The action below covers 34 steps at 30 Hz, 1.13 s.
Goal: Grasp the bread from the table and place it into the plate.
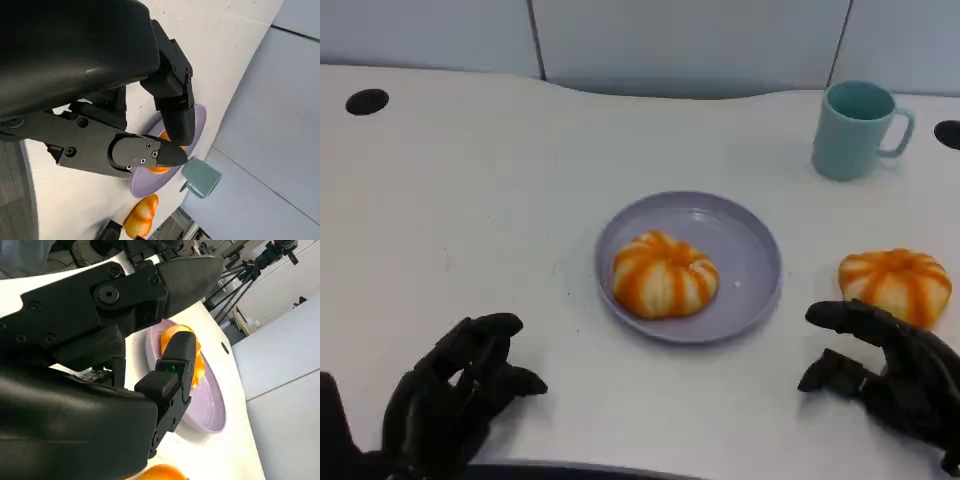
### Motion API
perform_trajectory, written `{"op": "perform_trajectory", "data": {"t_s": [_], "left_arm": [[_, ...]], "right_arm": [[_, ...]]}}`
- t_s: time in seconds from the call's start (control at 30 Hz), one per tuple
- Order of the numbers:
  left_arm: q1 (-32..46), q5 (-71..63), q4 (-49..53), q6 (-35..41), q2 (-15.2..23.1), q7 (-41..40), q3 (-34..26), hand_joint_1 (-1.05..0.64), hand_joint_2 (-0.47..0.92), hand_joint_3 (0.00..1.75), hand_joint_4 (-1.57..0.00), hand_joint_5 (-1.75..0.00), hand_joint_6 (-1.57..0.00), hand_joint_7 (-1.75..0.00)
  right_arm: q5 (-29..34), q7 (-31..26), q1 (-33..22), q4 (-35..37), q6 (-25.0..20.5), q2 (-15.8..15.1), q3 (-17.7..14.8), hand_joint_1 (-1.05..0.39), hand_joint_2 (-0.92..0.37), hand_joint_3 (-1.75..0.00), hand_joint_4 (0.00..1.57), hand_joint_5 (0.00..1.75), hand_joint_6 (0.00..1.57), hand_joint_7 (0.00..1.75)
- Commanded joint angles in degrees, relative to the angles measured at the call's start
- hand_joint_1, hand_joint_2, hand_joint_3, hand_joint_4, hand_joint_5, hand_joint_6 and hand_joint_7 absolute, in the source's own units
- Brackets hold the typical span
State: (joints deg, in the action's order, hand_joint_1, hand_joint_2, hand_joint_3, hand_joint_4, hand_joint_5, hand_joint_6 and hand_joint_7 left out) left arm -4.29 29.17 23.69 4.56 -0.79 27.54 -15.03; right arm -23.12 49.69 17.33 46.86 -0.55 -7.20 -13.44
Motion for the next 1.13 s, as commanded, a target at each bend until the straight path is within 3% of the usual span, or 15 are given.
{"op": "perform_trajectory", "data": {"t_s": [0.03,0.9,1.13], "left_arm": [[-0.5,-0.6,0.4,-1.6,0.8,0.3,-0.4,-0.38,0.92,0.22,-0.53,-1.64,-0.55,-1.15],[-1.7,-1.0,1.8,-2.4,1.4,1.0,0.1,-0.38,0.92,0.21,-0.55,-1.63,-0.59,-1.10],[-2.0,-1.2,2.7,-3.2,1.8,1.4,-0.1,-0.38,0.92,0.22,-0.53,-1.63,-0.55,-1.14]], "right_arm": [[0.4,-0.2,-0.4,0.9,0.1,-0.6,-0.1,-0.40,-0.92,-0.13,0.52,1.33,0.66,0.74],[0.6,0.4,-0.2,1.6,0.2,-0.9,0.0,-0.38,-0.92,-0.14,0.53,1.31,0.64,0.70],[0.7,1.2,0.3,3.0,1.4,-0.9,0.0,-0.39,-0.92,-0.13,0.53,1.33,0.60,0.79]]}}
